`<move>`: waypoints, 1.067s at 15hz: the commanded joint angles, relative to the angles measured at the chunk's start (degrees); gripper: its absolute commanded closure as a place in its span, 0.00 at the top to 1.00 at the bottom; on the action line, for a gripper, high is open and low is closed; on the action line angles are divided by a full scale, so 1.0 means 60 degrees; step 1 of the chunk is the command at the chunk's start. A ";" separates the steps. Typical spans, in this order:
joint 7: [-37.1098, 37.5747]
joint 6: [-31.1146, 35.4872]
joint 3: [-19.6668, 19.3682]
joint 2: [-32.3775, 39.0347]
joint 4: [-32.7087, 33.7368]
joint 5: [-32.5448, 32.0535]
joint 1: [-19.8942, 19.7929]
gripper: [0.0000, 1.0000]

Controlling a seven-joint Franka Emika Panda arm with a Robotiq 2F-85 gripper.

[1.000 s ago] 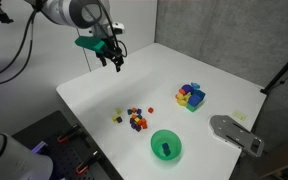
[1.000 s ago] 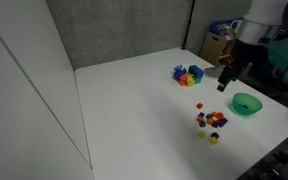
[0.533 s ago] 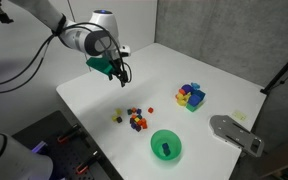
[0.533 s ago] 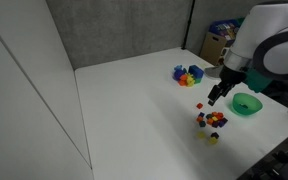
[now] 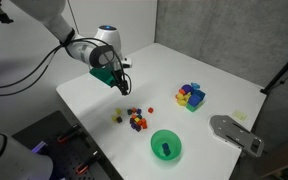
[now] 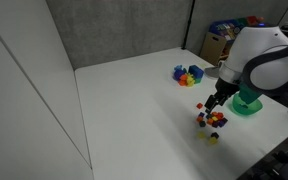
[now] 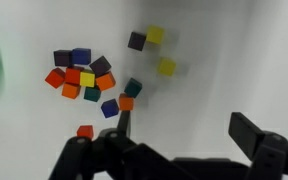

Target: Pick up a yellow block at the far left and place it in green bowl on the right

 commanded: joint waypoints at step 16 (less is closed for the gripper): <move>0.0242 0.2969 -0.0757 0.3748 0.0808 -0.0068 0.0927 1.00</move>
